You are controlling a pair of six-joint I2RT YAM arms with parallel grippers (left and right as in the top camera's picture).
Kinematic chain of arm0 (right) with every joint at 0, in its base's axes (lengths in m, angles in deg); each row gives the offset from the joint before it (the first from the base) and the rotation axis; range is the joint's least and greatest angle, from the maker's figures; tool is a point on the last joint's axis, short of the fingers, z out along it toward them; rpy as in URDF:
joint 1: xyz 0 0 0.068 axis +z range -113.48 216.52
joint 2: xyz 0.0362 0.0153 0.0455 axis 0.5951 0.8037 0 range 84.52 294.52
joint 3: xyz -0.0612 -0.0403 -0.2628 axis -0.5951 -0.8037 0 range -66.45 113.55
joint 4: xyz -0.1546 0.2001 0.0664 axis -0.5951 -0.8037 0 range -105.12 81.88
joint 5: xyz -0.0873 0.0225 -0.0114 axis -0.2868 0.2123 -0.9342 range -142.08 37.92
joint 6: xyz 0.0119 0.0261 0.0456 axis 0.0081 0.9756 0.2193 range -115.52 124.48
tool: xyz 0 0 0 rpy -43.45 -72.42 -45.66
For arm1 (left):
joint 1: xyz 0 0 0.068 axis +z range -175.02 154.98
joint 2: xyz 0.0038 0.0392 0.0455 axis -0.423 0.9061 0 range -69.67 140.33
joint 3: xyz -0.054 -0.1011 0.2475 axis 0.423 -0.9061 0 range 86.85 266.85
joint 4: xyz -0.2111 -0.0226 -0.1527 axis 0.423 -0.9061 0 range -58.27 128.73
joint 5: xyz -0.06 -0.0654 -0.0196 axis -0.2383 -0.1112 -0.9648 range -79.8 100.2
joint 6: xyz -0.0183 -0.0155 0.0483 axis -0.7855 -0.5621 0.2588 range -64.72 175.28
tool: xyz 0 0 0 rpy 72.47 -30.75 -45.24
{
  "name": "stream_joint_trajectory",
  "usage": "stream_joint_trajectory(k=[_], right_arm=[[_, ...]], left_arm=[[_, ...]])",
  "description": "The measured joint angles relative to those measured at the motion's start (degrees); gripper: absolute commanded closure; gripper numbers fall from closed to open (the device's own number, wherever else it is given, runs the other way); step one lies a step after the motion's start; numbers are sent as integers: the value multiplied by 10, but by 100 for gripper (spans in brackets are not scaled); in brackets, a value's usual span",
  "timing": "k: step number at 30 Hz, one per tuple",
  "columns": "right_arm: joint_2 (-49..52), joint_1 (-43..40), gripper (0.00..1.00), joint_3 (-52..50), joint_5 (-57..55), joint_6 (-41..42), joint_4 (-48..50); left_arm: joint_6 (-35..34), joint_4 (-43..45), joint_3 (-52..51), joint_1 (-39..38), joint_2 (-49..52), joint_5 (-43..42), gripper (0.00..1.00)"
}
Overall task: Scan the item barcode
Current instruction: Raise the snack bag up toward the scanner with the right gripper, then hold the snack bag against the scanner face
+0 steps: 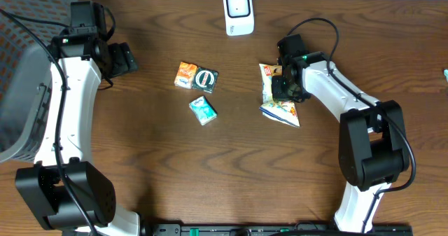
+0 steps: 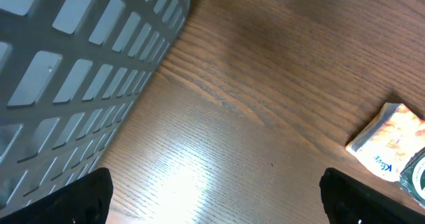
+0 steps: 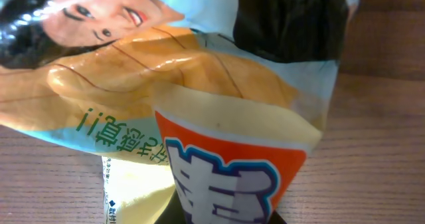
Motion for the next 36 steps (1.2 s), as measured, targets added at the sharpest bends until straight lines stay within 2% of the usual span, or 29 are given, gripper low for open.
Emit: stream_joint_trajectory(k=[6, 13, 24, 31, 36], right_arm=[[4, 0, 99, 19, 4, 0, -12], [13, 0, 99, 110, 7, -11, 22], [15, 14, 99, 168, 40, -21, 247], [39, 22, 99, 254, 54, -24, 355], [89, 30, 99, 286, 22, -82, 494]], left_arm=[[0, 0, 0, 0, 0, 0, 2], [0, 0, 0, 0, 0, 0, 3], [0, 0, 0, 0, 0, 0, 3], [0, 0, 0, 0, 0, 0, 3], [0, 0, 0, 0, 0, 0, 2]])
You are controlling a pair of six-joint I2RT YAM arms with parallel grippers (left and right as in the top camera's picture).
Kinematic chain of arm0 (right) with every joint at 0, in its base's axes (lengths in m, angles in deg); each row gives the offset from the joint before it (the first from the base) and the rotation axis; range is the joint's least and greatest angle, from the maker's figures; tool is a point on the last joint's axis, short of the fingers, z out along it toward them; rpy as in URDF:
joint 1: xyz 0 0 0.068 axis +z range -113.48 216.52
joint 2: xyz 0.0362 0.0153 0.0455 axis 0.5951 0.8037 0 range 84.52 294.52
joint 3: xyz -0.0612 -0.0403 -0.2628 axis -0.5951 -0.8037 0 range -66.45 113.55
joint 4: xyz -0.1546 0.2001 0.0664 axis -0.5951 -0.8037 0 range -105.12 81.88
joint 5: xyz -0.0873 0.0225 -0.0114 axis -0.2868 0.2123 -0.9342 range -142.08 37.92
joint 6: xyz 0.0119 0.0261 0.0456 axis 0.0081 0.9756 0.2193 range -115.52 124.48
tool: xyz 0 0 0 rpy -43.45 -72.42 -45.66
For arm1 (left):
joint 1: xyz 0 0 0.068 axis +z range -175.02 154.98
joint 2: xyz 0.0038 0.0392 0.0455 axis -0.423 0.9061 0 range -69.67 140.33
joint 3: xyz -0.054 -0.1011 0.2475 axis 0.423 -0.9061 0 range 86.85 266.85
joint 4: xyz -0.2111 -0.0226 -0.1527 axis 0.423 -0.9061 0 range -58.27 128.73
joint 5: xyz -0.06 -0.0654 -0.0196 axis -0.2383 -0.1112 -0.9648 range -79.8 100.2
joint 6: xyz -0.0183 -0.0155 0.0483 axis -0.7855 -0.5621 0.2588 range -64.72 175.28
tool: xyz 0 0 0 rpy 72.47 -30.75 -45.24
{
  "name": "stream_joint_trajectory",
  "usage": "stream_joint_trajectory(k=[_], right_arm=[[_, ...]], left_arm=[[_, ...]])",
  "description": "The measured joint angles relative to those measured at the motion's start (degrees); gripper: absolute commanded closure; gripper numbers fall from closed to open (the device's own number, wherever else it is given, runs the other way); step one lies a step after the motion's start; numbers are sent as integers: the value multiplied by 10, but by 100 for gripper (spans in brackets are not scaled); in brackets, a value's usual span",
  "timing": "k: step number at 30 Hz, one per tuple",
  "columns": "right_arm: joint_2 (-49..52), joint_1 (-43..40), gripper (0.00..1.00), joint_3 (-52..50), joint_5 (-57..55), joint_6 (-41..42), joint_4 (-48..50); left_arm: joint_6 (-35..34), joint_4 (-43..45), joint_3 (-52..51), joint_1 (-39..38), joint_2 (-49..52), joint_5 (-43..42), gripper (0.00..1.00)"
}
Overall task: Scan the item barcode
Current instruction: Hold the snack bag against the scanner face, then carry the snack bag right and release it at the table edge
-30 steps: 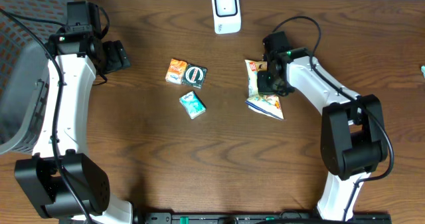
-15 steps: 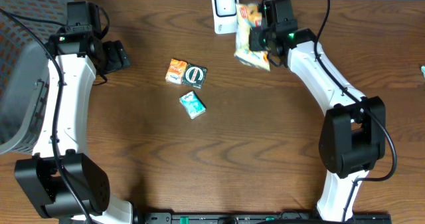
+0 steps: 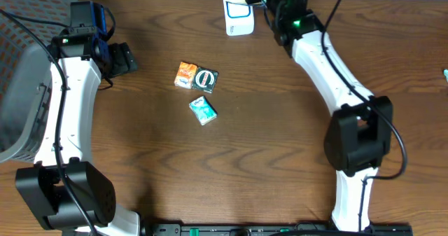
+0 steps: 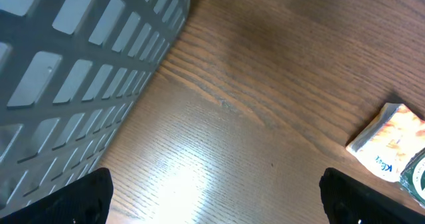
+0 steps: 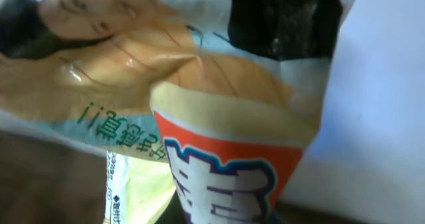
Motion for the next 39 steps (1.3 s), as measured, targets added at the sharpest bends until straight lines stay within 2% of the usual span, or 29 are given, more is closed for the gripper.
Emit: stream_joint_trajectory(k=[5, 10, 27, 30, 39], right_arm=[[66, 13, 99, 1, -56, -40, 68], [115, 15, 99, -1, -73, -53, 89], [118, 10, 99, -2, -83, -72, 90], [113, -3, 99, -2, -82, -72, 64], [28, -121, 99, -2, -98, -72, -144]], left_arm=[[0, 0, 0, 0, 0, 0, 2], [0, 0, 0, 0, 0, 0, 2], [0, 0, 0, 0, 0, 0, 2], [0, 0, 0, 0, 0, 0, 2], [0, 0, 0, 0, 0, 0, 2]])
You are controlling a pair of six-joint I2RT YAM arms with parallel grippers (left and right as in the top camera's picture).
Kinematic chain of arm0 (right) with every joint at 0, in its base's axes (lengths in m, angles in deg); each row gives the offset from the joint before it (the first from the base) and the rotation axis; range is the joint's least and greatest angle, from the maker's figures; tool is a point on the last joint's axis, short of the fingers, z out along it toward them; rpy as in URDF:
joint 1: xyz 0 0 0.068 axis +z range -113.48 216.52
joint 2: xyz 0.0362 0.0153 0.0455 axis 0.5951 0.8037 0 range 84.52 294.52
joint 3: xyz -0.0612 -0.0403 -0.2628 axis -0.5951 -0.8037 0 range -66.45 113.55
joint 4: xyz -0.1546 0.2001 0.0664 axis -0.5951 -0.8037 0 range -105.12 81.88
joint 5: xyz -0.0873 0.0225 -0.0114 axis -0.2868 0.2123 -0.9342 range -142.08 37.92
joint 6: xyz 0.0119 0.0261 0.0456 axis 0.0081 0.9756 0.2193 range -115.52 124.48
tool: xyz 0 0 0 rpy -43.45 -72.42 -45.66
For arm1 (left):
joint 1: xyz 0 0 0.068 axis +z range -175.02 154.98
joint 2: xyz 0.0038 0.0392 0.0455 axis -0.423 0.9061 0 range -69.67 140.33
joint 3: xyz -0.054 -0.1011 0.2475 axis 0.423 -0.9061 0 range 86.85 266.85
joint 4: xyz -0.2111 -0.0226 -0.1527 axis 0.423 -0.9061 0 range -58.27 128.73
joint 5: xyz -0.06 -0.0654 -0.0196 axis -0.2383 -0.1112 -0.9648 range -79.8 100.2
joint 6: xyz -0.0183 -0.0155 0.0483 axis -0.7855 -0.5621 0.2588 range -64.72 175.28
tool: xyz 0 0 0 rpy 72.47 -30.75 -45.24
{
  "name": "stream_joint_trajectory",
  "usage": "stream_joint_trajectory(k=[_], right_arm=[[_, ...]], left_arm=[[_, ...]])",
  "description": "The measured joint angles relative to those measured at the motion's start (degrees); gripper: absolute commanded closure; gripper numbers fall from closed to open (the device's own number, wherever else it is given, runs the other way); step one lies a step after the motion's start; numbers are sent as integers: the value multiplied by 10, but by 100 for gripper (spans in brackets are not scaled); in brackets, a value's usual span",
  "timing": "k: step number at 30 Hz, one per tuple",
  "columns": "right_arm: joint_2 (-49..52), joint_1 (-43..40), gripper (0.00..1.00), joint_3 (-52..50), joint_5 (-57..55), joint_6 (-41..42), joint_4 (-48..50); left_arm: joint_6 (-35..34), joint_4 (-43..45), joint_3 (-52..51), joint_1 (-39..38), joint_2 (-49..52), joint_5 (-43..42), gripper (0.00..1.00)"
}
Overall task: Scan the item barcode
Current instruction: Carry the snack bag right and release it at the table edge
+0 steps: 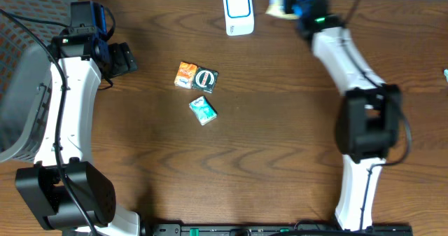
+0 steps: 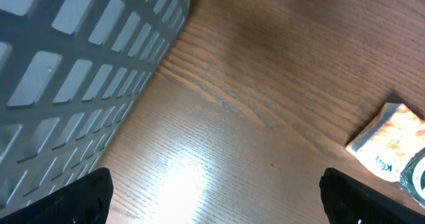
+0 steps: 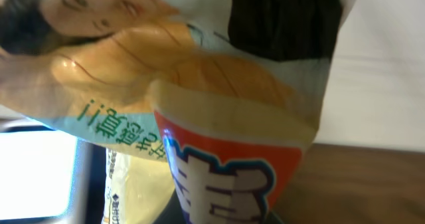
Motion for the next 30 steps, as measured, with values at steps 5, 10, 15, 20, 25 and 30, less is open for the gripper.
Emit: stream_joint_trajectory(k=[5, 10, 15, 20, 25, 30], right_arm=[[-33, -78, 99, 3, -63, -2, -123], [-32, -148, 99, 2, -108, -12, -221], [-32, -213, 99, 2, -129, -51, -277], [-32, -271, 85, 2, -144, -69, -315], [-32, -307, 21, 2, -152, -73, -343], [-32, -318, 15, 2, -152, -61, -352]], left_arm=[[0, 0, 0, 0, 0, 0, 2], [0, 0, 0, 0, 0, 0, 2], [0, 0, 0, 0, 0, 0, 3], [0, 0, 0, 0, 0, 0, 2], [0, 0, 0, 0, 0, 0, 2], [0, 0, 0, 0, 0, 0, 2]])
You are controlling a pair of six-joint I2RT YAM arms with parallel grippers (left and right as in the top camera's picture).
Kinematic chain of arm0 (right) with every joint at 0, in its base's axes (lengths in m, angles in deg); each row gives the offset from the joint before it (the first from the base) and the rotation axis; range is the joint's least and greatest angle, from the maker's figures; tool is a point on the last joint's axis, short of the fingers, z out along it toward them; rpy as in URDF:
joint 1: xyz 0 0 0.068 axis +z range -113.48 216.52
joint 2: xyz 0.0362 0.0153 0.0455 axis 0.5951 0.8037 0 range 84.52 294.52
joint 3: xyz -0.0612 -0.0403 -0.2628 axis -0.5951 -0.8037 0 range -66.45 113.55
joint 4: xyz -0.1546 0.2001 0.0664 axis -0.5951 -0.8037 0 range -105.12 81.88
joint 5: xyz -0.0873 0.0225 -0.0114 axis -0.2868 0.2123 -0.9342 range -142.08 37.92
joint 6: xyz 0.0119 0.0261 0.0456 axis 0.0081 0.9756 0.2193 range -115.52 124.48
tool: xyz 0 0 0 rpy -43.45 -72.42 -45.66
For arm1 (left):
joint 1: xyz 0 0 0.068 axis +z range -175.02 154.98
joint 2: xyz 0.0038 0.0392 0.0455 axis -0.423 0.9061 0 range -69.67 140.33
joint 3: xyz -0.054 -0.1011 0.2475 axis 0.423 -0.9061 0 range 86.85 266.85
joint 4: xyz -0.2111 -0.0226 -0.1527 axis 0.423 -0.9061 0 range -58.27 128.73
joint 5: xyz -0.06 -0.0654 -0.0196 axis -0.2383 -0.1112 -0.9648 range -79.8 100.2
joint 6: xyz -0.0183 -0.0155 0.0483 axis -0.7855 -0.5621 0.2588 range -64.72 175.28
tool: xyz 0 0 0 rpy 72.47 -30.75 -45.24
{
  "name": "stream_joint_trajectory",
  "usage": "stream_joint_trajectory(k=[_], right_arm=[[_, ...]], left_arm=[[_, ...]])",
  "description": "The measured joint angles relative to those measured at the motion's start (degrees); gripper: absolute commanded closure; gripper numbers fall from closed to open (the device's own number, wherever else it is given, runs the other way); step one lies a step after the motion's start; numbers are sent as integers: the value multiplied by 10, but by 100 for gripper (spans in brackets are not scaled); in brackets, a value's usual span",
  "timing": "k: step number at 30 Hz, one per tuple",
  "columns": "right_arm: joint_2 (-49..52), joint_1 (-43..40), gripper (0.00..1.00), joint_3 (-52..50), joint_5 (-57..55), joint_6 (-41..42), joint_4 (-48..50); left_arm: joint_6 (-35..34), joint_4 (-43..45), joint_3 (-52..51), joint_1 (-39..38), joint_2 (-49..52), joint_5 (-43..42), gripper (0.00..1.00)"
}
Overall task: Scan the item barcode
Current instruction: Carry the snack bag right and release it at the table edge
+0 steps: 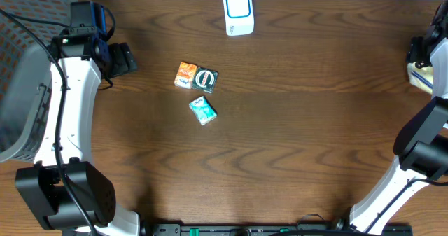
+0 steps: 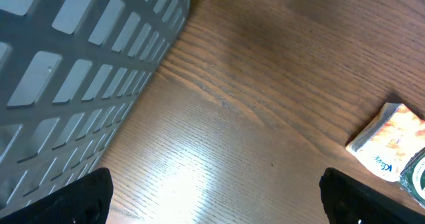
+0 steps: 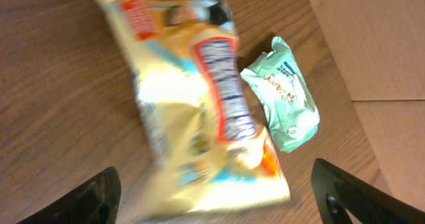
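Note:
The yellow-and-orange snack bag [image 3: 199, 111] lies blurred on the wood, its edge showing at the far right of the overhead view [image 1: 418, 80]. My right gripper [image 3: 216, 201] hangs over it, open, its fingers [image 3: 99, 197] spread wide and off the bag; in the overhead view the right gripper [image 1: 418, 59] is at the table's right end. The white barcode scanner [image 1: 238, 10] stands at the back centre. Far to the left, my left gripper [image 1: 123, 59] rests open with nothing between its fingers [image 2: 89, 197].
A mint-green packet [image 3: 284, 94] lies right next to the snack bag, close to the table's edge [image 3: 332, 78]. An orange pack [image 1: 185, 75], a dark round-label pack [image 1: 206, 79] and a teal packet [image 1: 203, 110] sit mid-table. The grey basket [image 1: 21, 89] stands at the left.
My right gripper held the snack bag at the back edge just right of the scanner. Now it is at the table's far right, open, with the bag released below it. The left arm is unchanged.
My right gripper was shut on the snack bag on the table right of centre. Then it held the bag up at the scanner, then just right of it. Now the bag lies at the table's right end beside the green packet, let go.

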Motion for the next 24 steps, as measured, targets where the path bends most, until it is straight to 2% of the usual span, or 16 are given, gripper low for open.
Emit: stream_joint_trajectory(k=[2, 4, 8, 15, 17, 21, 24], right_arm=[[0, 0, 24, 0, 18, 6, 0], [0, 2, 28, 0, 67, 12, 2], [0, 9, 27, 0, 195, 24, 14], [0, 55, 19, 0, 411, 89, 23], [0, 72, 21, 0, 451, 115, 17], [0, 118, 33, 0, 504, 163, -2], [0, 156, 30, 0, 520, 182, -16]], left_arm=[[0, 0, 0, 0, 0, 0, 2], [0, 0, 0, 0, 0, 0, 3], [0, 0, 0, 0, 0, 0, 2], [0, 0, 0, 0, 0, 0, 3], [0, 0, 0, 0, 0, 0, 3], [0, 0, 0, 0, 0, 0, 2], [0, 0, 0, 0, 0, 0, 3]])
